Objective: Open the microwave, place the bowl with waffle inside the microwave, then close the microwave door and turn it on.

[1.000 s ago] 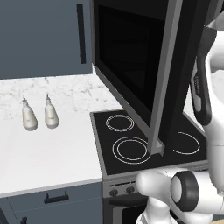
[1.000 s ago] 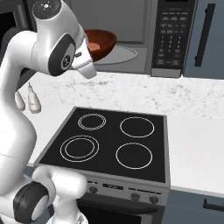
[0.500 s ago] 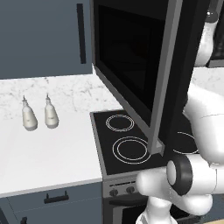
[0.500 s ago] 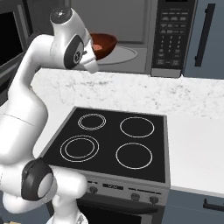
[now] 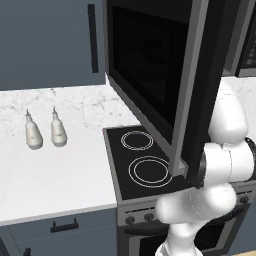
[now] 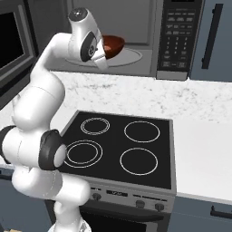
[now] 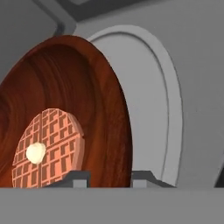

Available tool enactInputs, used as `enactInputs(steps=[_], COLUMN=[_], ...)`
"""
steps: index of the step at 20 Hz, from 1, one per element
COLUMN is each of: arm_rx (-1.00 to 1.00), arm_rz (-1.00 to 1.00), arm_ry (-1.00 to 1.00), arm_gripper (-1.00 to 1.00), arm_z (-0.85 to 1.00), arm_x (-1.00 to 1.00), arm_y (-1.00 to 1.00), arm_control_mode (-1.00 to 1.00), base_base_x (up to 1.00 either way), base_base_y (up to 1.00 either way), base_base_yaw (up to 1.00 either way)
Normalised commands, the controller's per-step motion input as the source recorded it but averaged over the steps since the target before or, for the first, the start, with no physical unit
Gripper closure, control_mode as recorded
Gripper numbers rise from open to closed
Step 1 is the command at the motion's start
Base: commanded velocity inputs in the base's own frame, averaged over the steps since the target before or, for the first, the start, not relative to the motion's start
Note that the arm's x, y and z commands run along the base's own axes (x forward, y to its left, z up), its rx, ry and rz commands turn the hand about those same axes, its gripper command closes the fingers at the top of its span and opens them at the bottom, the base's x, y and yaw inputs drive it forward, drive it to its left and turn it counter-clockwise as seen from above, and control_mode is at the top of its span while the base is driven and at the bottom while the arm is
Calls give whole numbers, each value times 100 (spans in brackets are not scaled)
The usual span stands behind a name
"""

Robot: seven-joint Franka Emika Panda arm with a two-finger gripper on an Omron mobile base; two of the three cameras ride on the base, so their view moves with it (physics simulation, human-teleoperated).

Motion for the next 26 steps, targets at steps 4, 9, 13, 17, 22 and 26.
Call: enactInputs(steps=[4, 9, 13, 17, 22, 26], arm_rx=[1, 0, 0, 0, 0, 0], arm_rz=[0, 0, 0, 0, 0, 0], arm_ry=[4, 1, -8, -29, -48, -59], arm_gripper=[100, -100, -100, -100, -100, -100], arm_z=[-10, -4, 0, 0, -2, -28], arm_x=[100, 33, -12, -41, -95, -100], arm_y=[0, 0, 0, 0, -17, -51], arm_control_mode=[-100, -100, -100, -100, -100, -100], base_base_x=[0, 0, 0, 0, 0, 0], base_base_y=[0, 0, 0, 0, 0, 0], base_base_yaw=[0, 0, 0, 0, 0, 0])
